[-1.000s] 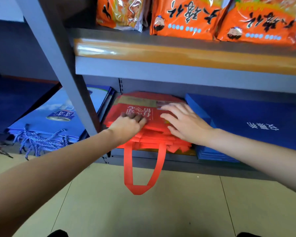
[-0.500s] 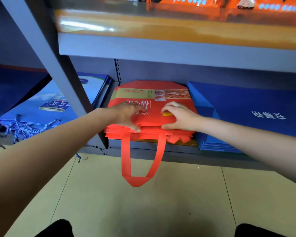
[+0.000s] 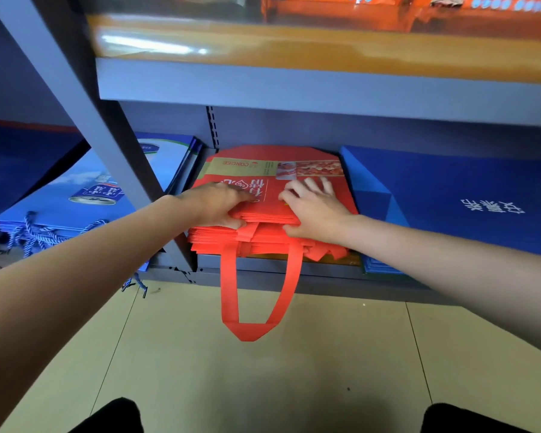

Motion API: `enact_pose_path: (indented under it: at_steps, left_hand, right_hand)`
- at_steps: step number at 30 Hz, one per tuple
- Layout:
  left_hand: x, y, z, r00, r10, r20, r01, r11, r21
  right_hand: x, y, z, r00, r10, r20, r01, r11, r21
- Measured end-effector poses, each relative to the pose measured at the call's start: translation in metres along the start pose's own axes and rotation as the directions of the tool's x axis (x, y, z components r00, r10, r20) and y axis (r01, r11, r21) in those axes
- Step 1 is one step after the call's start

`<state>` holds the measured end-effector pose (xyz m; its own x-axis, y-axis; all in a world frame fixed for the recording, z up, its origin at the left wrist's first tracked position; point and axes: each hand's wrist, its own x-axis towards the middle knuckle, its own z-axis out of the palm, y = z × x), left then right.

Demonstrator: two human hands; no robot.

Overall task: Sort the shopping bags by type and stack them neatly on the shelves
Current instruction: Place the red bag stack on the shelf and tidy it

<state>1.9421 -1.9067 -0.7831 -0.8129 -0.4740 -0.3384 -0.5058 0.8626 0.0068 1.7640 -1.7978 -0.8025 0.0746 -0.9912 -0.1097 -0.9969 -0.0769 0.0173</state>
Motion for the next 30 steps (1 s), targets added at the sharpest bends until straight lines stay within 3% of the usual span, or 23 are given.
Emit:
enact_pose_path:
  at_steps: [3,8,11,14,19,22,26,30]
  left_hand:
    - [0.002,0.005,0.001,1.000,-0.003,-0.010,0.003,1.000,0.031]
    - [0.012,0.011,0.015,0.982,-0.100,0.159,0.109,0.993,-0.044]
    - [0.015,0.019,0.023,0.981,-0.138,0.140,0.136,0.990,0.023]
    - [0.015,0.019,0.029,0.983,-0.148,0.113,0.148,0.989,0.007]
    - [0.017,0.018,0.037,0.983,-0.149,0.111,0.155,0.987,-0.047]
    - [0.017,0.015,0.029,0.961,-0.258,0.103,0.266,0.962,-0.070]
    - [0.011,-0.004,0.022,0.875,-0.430,0.223,0.463,0.878,-0.125]
    - [0.008,-0.013,0.034,0.870,-0.431,0.239,0.465,0.879,-0.110]
  right_hand:
    - [0.002,0.001,-0.001,1.000,-0.003,0.013,0.004,0.997,-0.071]
    - [0.001,0.000,0.006,0.995,0.001,0.104,-0.005,0.999,0.036]
    - [-0.001,0.014,0.000,0.988,0.067,0.139,-0.092,0.979,0.182]
    - [-0.016,0.035,0.003,0.959,0.123,0.256,-0.181,0.958,0.220]
    - [-0.025,0.039,0.023,0.840,0.368,0.399,-0.479,0.848,0.226]
    - [-0.017,0.036,0.018,0.875,0.316,0.366,-0.432,0.851,0.298]
    - [-0.012,0.040,0.014,0.903,0.283,0.323,-0.387,0.863,0.325]
    - [-0.008,0.036,0.002,0.867,0.276,0.414,-0.418,0.856,0.305]
